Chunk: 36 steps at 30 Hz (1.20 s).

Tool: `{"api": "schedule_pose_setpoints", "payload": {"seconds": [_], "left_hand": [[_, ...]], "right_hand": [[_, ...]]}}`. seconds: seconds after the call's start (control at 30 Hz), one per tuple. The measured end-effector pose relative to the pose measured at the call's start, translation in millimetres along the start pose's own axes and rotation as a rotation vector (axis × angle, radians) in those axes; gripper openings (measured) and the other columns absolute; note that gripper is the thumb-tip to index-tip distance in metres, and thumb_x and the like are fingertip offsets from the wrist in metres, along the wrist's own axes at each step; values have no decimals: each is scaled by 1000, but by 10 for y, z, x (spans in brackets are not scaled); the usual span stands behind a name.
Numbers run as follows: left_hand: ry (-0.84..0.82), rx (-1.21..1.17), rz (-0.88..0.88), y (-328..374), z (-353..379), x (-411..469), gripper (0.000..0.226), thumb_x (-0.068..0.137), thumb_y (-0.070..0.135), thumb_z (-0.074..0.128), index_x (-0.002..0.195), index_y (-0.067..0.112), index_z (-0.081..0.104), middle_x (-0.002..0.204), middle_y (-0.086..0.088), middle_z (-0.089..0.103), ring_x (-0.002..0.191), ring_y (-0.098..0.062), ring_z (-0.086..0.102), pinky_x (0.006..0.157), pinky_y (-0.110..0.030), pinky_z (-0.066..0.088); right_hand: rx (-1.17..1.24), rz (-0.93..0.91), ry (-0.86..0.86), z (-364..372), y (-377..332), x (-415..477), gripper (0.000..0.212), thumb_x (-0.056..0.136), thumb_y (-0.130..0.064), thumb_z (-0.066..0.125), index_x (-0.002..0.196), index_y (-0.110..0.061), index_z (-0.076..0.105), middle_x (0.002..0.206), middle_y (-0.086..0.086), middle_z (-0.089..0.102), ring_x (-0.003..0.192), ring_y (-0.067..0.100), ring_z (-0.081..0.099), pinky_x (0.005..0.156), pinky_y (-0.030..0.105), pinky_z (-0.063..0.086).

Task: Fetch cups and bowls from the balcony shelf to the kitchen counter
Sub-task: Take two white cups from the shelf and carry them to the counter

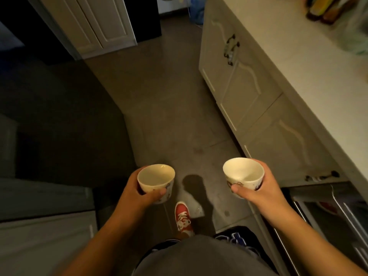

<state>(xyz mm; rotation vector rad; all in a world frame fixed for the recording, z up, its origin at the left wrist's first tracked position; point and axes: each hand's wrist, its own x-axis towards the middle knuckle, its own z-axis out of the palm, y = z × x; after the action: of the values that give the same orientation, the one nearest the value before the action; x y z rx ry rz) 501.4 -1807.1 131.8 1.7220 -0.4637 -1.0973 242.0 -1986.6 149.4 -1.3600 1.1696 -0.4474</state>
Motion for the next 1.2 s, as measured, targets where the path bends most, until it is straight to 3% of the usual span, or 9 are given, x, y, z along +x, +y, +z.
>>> {"api": "schedule_pose_setpoints", "payload": {"seconds": [0.1, 0.23, 0.37, 0.53, 0.63, 0.73, 0.87, 1.07, 1.2], "left_hand": [[-61, 9, 2, 368, 36, 466, 71, 51, 47, 82, 112, 56, 47, 117, 21, 58, 104, -5, 60, 71, -20, 52], [-129, 9, 28, 773, 248, 1004, 76, 45, 49, 83, 113, 53, 48, 118, 18, 59, 105, -4, 61, 73, -20, 53], [-187, 35, 47, 1197, 588, 1687, 86, 46, 43, 83, 124, 39, 47, 125, 7, 57, 114, -14, 57, 92, -38, 52], [-212, 20, 35, 1633, 929, 2543, 72, 49, 33, 83, 111, 44, 50, 118, 9, 60, 106, -11, 60, 70, -21, 55], [-196, 13, 8, 1889, 985, 2935, 70, 48, 33, 84, 107, 46, 51, 113, 11, 62, 100, -10, 62, 59, -13, 55], [-178, 35, 14, 2077, 992, 3269, 66, 53, 29, 83, 109, 46, 51, 113, 10, 62, 102, -11, 62, 60, -14, 55], [-173, 27, -7, 2281, 971, 3658, 68, 54, 29, 85, 112, 45, 53, 109, 10, 66, 98, -6, 66, 63, -13, 55], [-203, 96, -29, 2593, 1066, 4518, 71, 56, 25, 82, 116, 39, 49, 118, 5, 61, 106, -13, 60, 75, -24, 52], [-357, 153, 24, 2954, 1295, 5237, 72, 55, 20, 88, 114, 37, 51, 116, 3, 62, 107, -16, 61, 79, -29, 53]], "right_hand": [[-22, 25, 60, -111, -141, 228, 76, 63, 1, 85, 122, -29, 48, 113, -6, 59, 101, 11, 60, 66, 13, 53], [-21, 82, 119, -272, -211, 454, 76, 63, 2, 84, 127, -20, 47, 113, -2, 61, 100, 11, 60, 77, 21, 51], [5, 110, 159, -462, -256, 899, 74, 63, 5, 83, 125, -17, 48, 110, -1, 62, 90, 2, 63, 63, 9, 50], [27, 98, 158, -723, -384, 1747, 72, 62, 2, 85, 117, -29, 49, 110, -5, 62, 90, -2, 62, 63, 8, 50], [25, 82, 151, -820, -608, 2275, 73, 54, -16, 89, 111, -40, 49, 109, -12, 61, 97, 2, 61, 65, 10, 49], [10, 41, 140, -892, -878, 2795, 75, 43, -43, 86, 107, -53, 48, 111, -16, 61, 100, 1, 61, 72, 15, 51], [-46, -26, 116, -919, -1214, 3450, 76, 43, -57, 86, 107, -64, 45, 107, -30, 59, 100, -6, 59, 67, 14, 53], [-31, -91, 146, -898, -1607, 4272, 76, 49, -53, 84, 112, -58, 43, 109, -30, 56, 103, -7, 56, 69, 9, 52], [8, -113, 257, -925, -1809, 4693, 74, 57, -31, 85, 117, -43, 44, 115, -19, 54, 102, -9, 54, 72, 8, 52]]}}
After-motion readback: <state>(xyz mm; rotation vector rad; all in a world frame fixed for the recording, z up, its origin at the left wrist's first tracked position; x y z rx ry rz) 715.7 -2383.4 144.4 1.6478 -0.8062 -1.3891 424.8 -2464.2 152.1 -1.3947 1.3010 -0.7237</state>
